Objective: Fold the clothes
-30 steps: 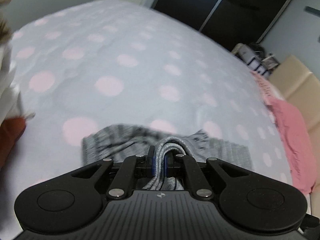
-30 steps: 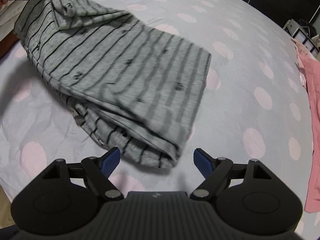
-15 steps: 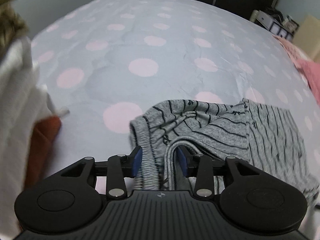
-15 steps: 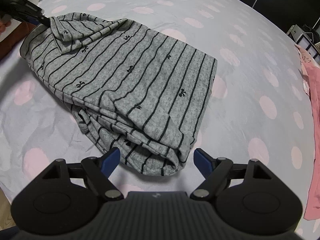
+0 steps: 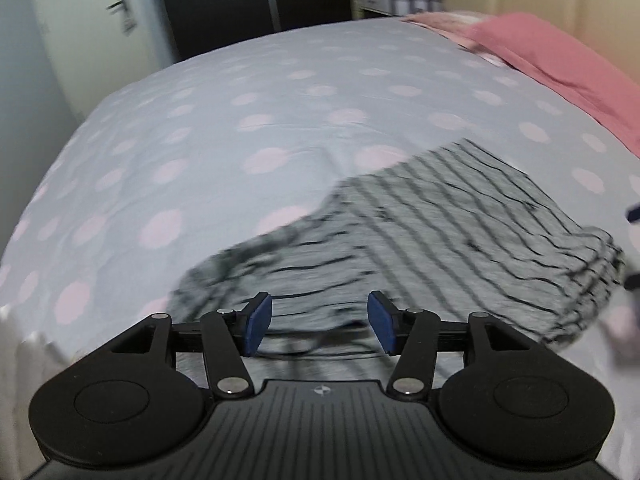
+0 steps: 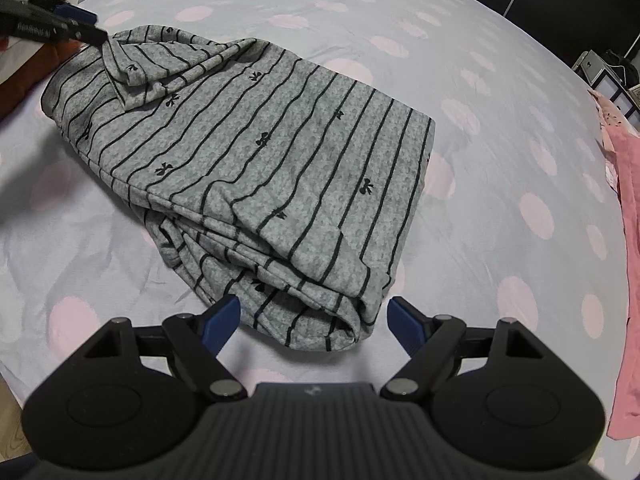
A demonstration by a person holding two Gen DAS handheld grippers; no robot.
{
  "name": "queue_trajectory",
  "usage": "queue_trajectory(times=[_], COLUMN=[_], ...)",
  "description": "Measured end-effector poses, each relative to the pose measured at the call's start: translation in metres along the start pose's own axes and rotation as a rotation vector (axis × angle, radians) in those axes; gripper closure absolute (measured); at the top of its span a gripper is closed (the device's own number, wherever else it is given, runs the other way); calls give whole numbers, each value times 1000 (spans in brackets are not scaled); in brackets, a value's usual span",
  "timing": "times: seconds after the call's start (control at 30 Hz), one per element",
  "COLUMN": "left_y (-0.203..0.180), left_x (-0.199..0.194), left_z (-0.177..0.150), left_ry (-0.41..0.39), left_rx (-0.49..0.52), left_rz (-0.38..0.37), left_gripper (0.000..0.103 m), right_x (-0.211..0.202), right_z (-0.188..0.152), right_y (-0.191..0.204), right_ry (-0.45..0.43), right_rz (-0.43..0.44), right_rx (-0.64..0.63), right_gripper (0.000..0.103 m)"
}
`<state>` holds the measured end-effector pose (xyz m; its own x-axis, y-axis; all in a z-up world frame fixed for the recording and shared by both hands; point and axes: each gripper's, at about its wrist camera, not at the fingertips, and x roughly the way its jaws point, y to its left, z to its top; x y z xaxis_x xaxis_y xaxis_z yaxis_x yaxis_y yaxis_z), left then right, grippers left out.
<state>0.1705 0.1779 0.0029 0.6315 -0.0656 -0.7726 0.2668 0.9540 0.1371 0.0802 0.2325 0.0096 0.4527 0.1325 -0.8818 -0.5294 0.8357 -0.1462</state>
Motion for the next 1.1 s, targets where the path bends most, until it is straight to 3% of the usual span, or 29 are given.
queue_trajectory(times=[0.17,0.33,0.43,0.53,0.7,1.1], left_y=[-31,-31,-21,-3,41,109], left_x=[28,51,58,57,43,60], left_z=[-6,-15,-13,-5,19,32], left_ry=[54,106,127,119,42,-1], left_rx=[92,88,64,25,-85,-269], left_rz=[4,29,41,34,29,114], left_gripper=[51,54,89,99,100,99], right_x=[1,7,12,15,21,39], right_z=[-2,-4,-3,-2,-1,-7], right_y=[-6,-15,-21,-20,-18,-24], right_ry=[2,16,27,32,44,96], right_rz=[-1,-14,-21,-13,0,8], right_rx=[1,21,43,45,43,82], right_gripper=[20,20,20,20,20,20])
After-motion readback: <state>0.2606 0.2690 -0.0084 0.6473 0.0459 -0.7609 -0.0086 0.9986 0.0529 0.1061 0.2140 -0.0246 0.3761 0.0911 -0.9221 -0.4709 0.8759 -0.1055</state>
